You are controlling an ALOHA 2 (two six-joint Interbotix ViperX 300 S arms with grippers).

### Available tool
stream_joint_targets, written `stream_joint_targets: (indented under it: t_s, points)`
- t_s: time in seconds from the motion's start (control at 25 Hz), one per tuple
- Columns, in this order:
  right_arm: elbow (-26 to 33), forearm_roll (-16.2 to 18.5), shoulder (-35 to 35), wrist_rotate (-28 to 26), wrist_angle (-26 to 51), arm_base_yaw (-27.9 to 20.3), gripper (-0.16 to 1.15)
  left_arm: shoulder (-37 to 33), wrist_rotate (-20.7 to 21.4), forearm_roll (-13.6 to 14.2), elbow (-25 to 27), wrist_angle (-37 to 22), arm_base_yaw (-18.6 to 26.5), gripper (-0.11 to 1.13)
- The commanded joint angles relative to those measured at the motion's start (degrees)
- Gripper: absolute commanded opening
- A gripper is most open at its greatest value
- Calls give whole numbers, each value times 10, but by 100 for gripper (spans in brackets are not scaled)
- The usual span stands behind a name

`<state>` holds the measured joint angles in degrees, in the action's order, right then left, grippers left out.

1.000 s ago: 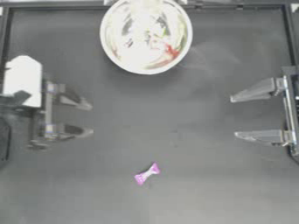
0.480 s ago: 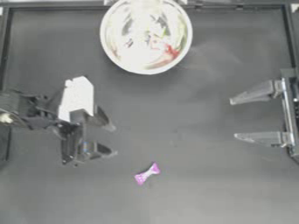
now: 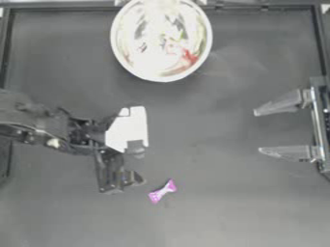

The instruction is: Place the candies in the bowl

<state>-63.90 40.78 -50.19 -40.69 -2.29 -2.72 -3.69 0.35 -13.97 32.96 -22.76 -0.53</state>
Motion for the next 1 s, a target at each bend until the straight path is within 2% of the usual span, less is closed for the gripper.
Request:
stream_joint_targets:
  t_s: [0.04,0.24,0.32,0.76,1.0]
  points:
    - [4,-4,3,-2,-6,-1,97,8,-50,49,-39,-26,-12,94]
    - [3,-8,2,-1,-12,-1,97,48,-125,120,-80,-59,-33,95]
    - [3,-8,3,-1,-12,0,97,65,-139,133,-97,-67,-38,95]
    - [-4,-8,3,-1,-24,-1,96,131,-146,133,-152,-76,-50,100]
    - [-6,-7,3,-1,-31,0,96,156,-166,131,-172,-80,-53,101]
